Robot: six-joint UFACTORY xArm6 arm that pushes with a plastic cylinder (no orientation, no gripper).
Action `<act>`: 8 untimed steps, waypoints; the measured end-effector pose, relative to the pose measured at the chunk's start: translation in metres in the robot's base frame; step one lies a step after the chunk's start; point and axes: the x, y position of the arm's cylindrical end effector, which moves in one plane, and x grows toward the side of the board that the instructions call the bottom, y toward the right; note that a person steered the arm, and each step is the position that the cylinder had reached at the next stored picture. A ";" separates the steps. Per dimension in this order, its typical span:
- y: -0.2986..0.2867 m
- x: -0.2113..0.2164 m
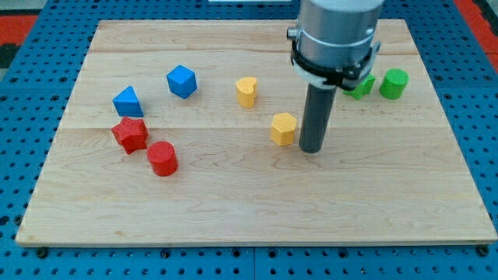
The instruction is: Move the green star to the center of the board
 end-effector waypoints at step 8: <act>0.240 -0.117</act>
